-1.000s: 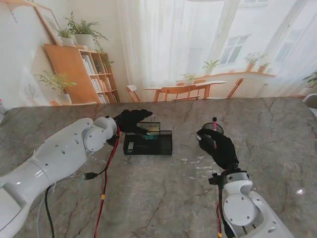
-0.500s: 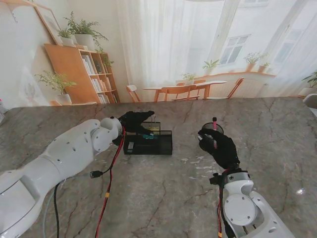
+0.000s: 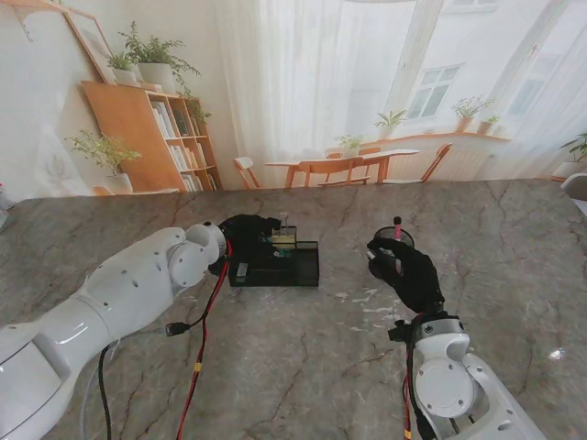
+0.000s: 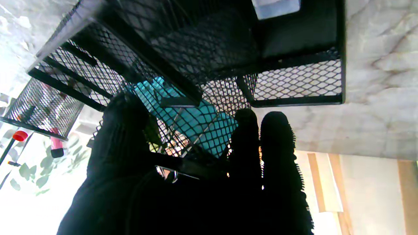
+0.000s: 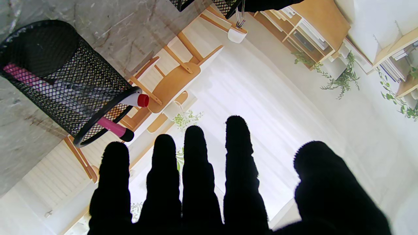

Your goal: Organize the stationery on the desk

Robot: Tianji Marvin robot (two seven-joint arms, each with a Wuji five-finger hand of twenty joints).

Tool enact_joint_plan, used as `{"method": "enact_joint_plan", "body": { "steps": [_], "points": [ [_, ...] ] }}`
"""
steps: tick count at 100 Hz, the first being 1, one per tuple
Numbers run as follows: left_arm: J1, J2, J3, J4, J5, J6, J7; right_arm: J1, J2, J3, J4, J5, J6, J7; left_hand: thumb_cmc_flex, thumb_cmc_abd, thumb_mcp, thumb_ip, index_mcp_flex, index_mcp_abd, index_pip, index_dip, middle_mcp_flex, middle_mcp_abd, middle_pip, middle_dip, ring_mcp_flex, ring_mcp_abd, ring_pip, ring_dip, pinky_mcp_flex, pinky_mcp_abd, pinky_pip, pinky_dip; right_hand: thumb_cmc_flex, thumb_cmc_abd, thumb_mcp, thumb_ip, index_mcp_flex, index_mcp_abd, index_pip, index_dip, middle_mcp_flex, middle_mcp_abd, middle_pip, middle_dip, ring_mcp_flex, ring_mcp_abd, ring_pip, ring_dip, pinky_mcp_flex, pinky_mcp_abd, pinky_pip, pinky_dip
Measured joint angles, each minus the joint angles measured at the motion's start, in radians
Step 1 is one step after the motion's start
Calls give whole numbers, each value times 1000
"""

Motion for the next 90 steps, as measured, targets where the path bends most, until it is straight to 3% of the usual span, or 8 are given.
{"method": "enact_joint_plan", "body": {
  "steps": [5,9,15,33,58,90],
  "points": [
    [2,-4,-1,9,9,-5,27,0,0,0,0,0,0,0,17,-41,-24,0,42,-17,67,110,61,-10,18,125,42,-1,16,6,45,-10,48,0,0,0,0,0,0,0,0,0,0,0,0,0,0,0,0,0,0,0,0,0],
    [4,-7,-2,15,23,-10,52,0,0,0,0,0,0,0,27,-63,-58,0,72,-23,152,142,114,-12,-19,182,79,-1,31,6,82,-10,80,0,0,0,0,0,0,0,0,0,0,0,0,0,0,0,0,0,0,0,0,0],
    [9,-7,-7,17,41,-15,72,0,0,0,0,0,0,0,27,-85,-75,0,102,-26,228,141,167,-18,-52,213,116,-1,48,6,120,-12,122,0,0,0,0,0,0,0,0,0,0,0,0,0,0,0,0,0,0,0,0,0],
    [27,0,-38,4,53,-25,72,0,0,0,0,-2,0,-2,25,-106,-75,0,102,-26,355,49,200,-14,-61,214,135,5,65,6,158,-12,151,0,0,0,0,0,0,0,0,0,0,0,0,0,0,0,0,0,0,0,0,0],
    [97,68,-135,-113,146,-35,33,-1,0,1,-1,-3,0,-2,25,-115,-75,0,102,-18,384,39,206,-11,-61,214,138,7,75,6,163,-12,151,0,0,0,0,0,0,0,0,0,0,0,0,0,0,0,0,0,0,0,0,0],
    [244,157,-367,-285,281,-71,-98,-1,0,0,-1,-4,0,1,25,-115,-75,0,102,-18,394,38,206,-11,-62,214,138,3,75,6,161,-14,125,0,0,0,0,0,0,0,0,0,0,0,0,0,0,0,0,0,0,0,0,0]
  ]
}}
